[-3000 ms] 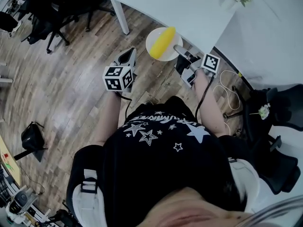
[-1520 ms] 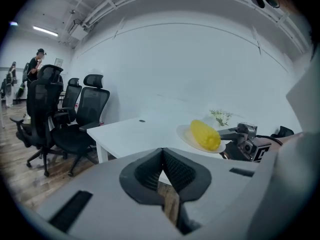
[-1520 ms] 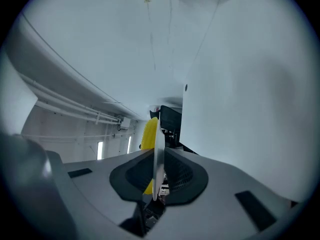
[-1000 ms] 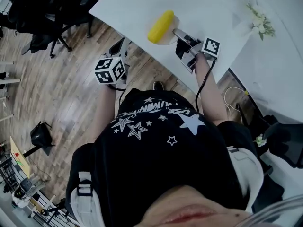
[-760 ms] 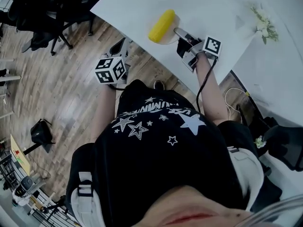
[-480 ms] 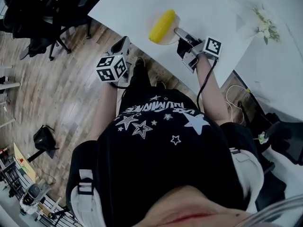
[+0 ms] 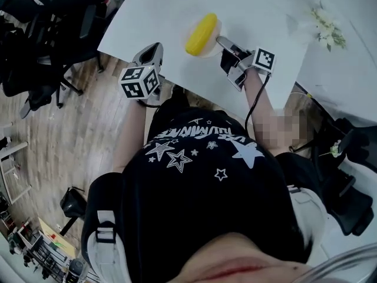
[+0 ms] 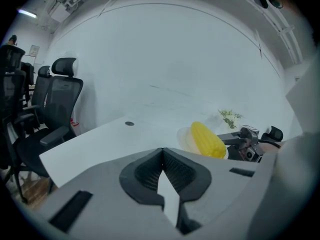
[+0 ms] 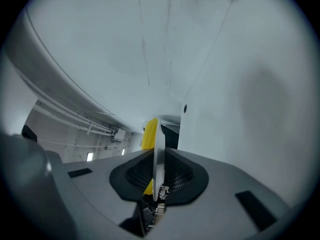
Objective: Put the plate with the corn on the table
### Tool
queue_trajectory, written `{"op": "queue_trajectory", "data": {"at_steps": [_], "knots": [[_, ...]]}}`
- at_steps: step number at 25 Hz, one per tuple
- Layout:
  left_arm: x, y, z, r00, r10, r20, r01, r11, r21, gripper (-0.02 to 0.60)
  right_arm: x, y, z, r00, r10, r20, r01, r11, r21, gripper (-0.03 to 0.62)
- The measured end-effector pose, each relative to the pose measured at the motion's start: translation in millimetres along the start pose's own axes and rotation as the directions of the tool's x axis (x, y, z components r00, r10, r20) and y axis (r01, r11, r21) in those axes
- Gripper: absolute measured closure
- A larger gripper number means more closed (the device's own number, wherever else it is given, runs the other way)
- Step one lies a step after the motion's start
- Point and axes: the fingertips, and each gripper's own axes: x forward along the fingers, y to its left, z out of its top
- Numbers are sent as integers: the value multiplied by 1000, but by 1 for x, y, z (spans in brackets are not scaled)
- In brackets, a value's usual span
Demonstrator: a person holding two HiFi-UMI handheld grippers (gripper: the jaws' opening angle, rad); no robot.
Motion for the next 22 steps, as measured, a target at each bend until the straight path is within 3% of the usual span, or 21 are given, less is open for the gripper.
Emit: {"op": "queue_trajectory", "data": {"at_steps": [12,22], "knots": [[82,62,45,994,-99,-44,101,994,49,575,61,-25,46,993,-49,110,47,999,20,551],[143,97,54,976,-184,-119,192,980,56,575,101,-51,73,983,-88,164,85,996,24,549]]}}
